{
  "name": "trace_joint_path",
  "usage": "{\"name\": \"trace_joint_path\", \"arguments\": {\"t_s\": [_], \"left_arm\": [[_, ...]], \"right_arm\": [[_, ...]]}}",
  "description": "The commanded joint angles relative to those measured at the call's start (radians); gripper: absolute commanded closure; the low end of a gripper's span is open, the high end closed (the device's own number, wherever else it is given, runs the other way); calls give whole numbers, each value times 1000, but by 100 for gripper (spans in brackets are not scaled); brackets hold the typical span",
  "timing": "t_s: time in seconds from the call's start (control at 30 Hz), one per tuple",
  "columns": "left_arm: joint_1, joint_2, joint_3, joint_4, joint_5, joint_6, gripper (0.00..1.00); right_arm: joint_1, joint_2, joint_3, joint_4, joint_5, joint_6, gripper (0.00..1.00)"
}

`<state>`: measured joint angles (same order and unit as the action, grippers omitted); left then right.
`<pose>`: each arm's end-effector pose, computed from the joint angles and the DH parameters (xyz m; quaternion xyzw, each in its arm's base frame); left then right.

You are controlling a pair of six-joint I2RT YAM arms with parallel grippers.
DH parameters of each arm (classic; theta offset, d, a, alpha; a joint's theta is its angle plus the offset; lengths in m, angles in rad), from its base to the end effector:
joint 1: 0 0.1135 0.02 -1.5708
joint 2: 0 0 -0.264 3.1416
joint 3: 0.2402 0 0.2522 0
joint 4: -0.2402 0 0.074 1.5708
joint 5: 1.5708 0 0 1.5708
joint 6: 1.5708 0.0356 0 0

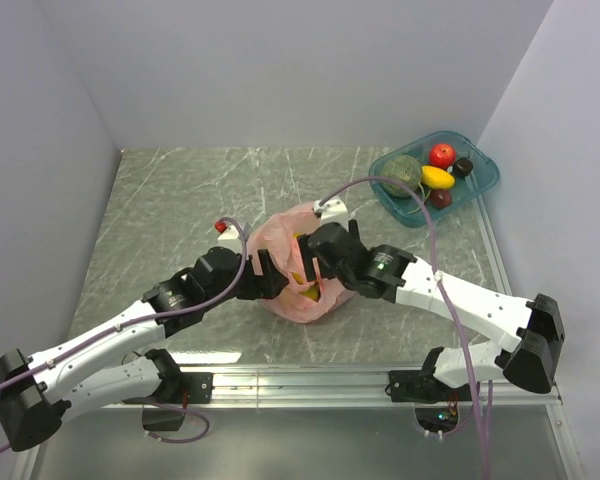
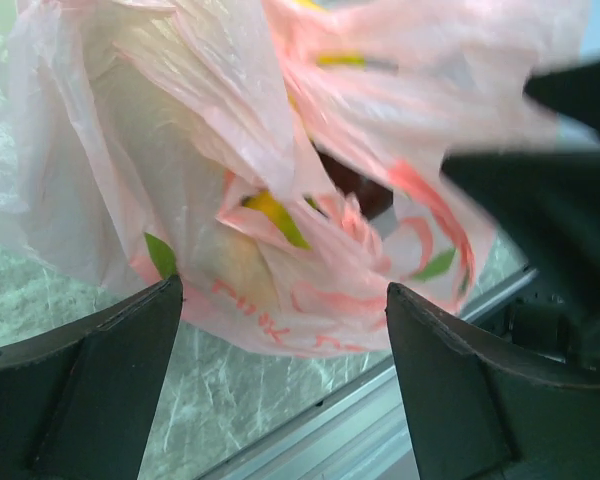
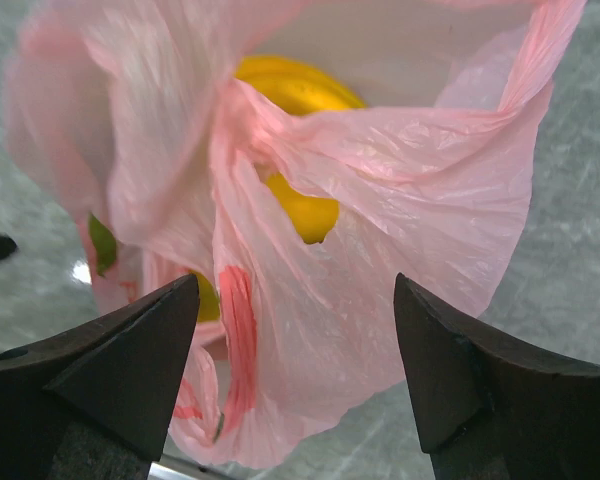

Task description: Untie the knot of the plastic bag and take out the fruit

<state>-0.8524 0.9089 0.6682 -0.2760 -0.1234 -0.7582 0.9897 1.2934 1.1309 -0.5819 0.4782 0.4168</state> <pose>0.1382 -0.1515 0.2676 0.0096 0.8632 -0.3251 0.3863 0.1656 0.2224 0.3154 -0.1602 0.8804 0.0869 0.4378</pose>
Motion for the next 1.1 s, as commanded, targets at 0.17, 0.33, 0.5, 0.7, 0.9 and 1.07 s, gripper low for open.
{"name": "trace_joint_path", "arguments": {"t_s": [0.17,0.33,0.5,0.7,0.9,1.07], "left_arm": [[-8,111,64,95,-51,-70,16],[-11,209,94,104,-88,-79,19],[-16,275,73,144,-137,-99,26],[-14,329,4,202,-278,-136,70],[19,412,-13,185,-401,-136,91],[130,413,-67,221,-349,-145,93]], "right_arm": [[82,32,-14,-104,152,105,15],[95,73,-13,-136,207,151,16],[98,98,-39,-161,247,185,31],[81,37,-140,-124,272,230,84],[-144,-127,-380,8,140,336,100],[-405,-379,-630,227,-91,364,100]]}}
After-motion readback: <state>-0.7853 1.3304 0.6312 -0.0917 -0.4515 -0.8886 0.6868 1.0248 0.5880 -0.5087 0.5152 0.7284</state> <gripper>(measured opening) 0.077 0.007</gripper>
